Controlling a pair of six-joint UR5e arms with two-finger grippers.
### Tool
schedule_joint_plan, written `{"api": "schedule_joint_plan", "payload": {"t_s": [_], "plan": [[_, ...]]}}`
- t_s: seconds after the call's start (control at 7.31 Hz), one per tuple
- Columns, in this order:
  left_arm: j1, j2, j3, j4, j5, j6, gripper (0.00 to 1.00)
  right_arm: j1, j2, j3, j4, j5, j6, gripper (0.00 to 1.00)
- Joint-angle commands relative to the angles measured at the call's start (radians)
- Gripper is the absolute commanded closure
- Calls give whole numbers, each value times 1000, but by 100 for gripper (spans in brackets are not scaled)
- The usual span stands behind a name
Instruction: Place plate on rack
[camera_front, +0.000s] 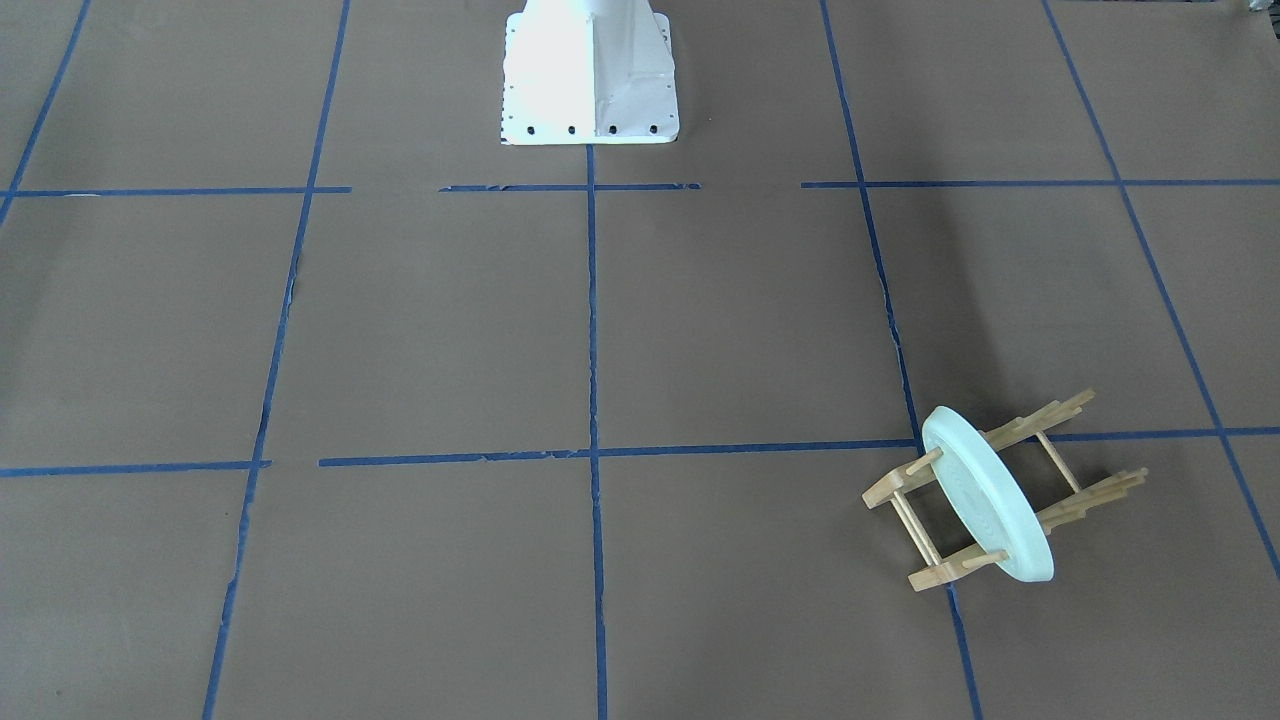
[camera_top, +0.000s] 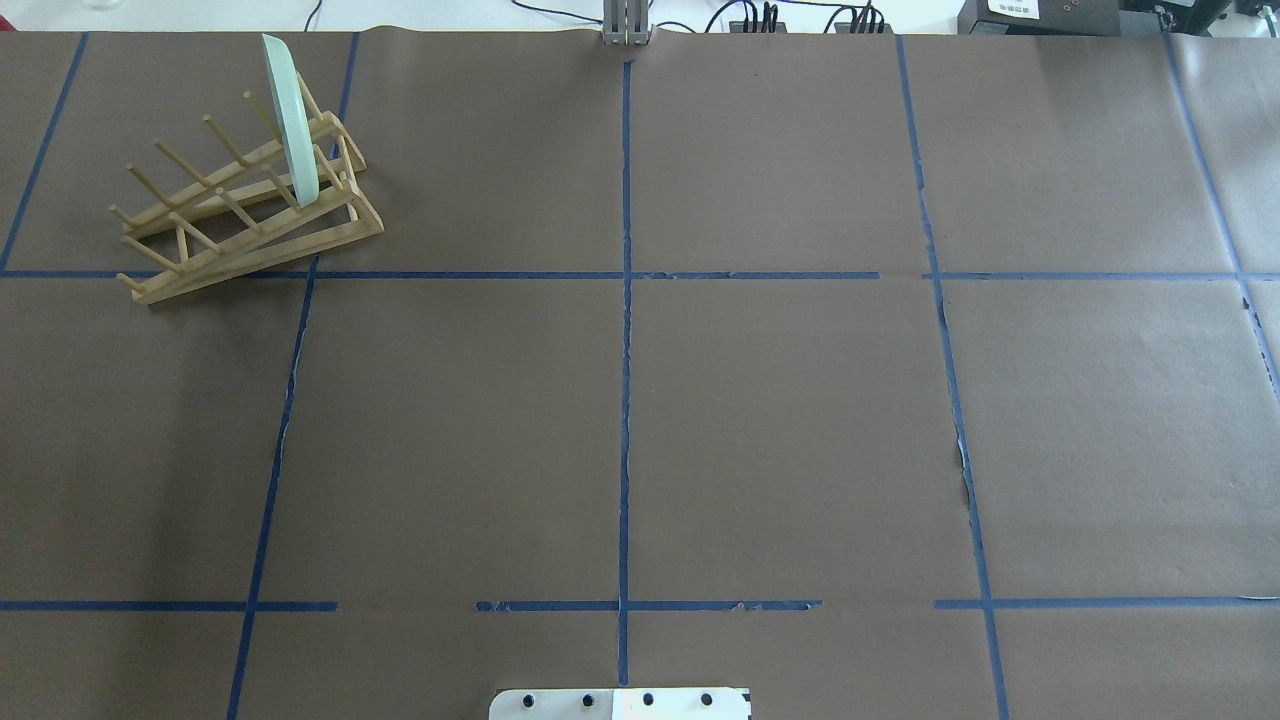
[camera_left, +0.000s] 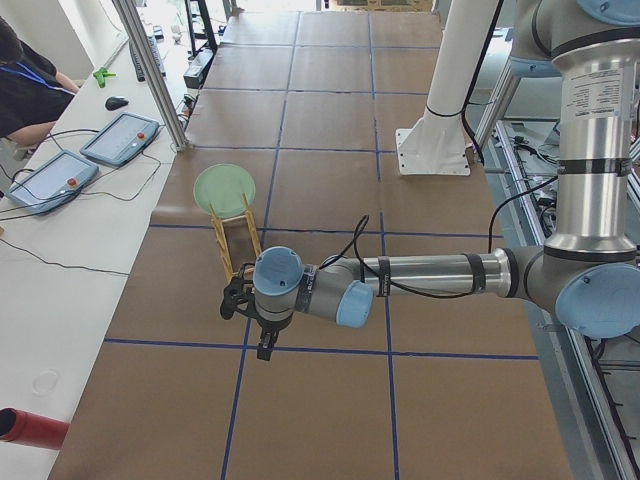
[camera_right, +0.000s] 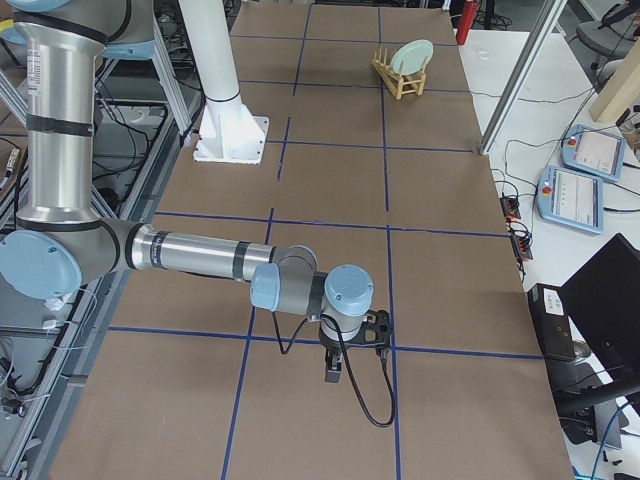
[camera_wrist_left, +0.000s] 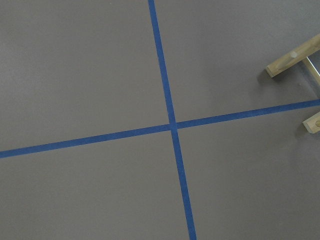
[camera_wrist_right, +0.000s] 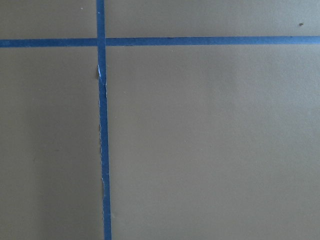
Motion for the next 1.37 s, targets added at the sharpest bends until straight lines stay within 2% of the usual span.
{"api": "schedule_joint_plan", "payload": {"t_s": [0.0,0.41,1.23], "plan": [[1,-5,-6,47,3,5,0,0,0,0,1,0,-1,0],[1,-4,-10,123,8,92,0,2,0,2,-1,0,0,0],[5,1,6,128,12,85,0,0,0,0,1,0,-1,0]]}}
